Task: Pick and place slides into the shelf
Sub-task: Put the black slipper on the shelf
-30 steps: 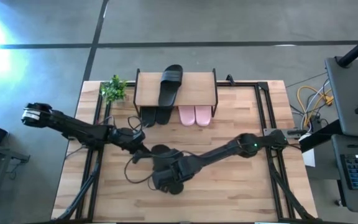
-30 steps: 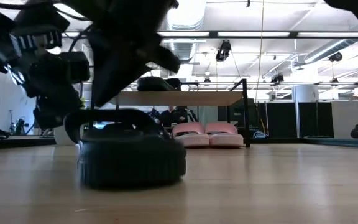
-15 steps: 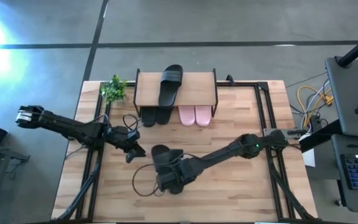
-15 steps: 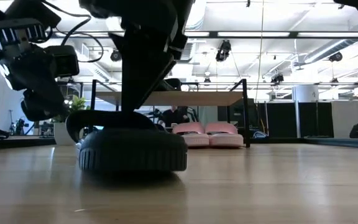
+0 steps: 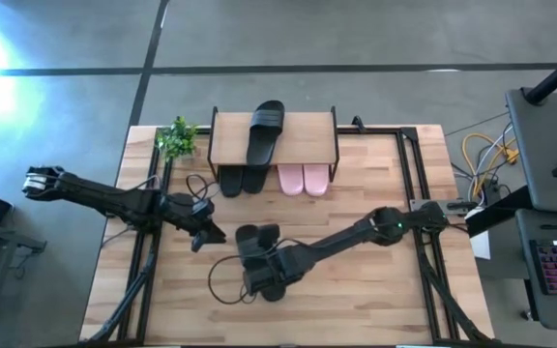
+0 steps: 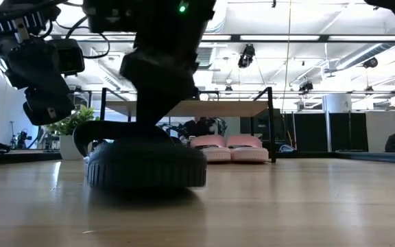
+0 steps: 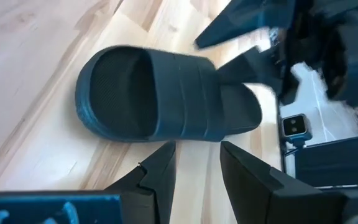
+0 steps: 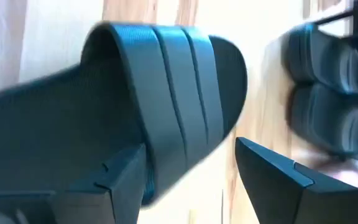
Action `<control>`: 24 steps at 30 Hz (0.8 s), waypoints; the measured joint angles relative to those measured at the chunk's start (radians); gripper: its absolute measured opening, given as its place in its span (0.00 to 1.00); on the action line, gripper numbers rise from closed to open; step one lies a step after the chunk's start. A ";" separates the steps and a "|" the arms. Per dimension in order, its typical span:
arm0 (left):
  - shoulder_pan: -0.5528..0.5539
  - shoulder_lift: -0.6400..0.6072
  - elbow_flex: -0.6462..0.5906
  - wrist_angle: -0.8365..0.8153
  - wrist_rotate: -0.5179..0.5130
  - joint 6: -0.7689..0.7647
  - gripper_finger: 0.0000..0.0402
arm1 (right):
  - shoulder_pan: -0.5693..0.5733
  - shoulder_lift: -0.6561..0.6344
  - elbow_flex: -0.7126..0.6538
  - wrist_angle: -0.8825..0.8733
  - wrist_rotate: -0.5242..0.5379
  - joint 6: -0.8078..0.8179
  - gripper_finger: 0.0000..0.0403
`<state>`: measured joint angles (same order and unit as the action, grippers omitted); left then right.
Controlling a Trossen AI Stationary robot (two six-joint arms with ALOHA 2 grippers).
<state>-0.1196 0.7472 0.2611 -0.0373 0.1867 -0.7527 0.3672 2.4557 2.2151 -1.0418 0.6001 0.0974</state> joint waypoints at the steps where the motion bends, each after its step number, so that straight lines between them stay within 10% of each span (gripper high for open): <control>1: 0.000 -0.004 0.000 0.002 0.000 0.000 0.28 | -0.003 0.000 -0.010 0.028 0.001 -0.016 0.57; 12: 0.000 0.014 -0.001 0.000 0.003 0.000 0.28 | -0.028 0.001 -0.050 0.193 -0.026 -0.115 0.52; 24: -0.001 0.004 -0.001 0.000 0.048 0.001 0.28 | -0.041 -0.003 -0.048 0.175 -0.005 0.080 0.04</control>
<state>-0.1207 0.7516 0.2600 -0.0377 0.2348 -0.7521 0.3267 2.4530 2.1670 -0.8667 0.5949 0.1776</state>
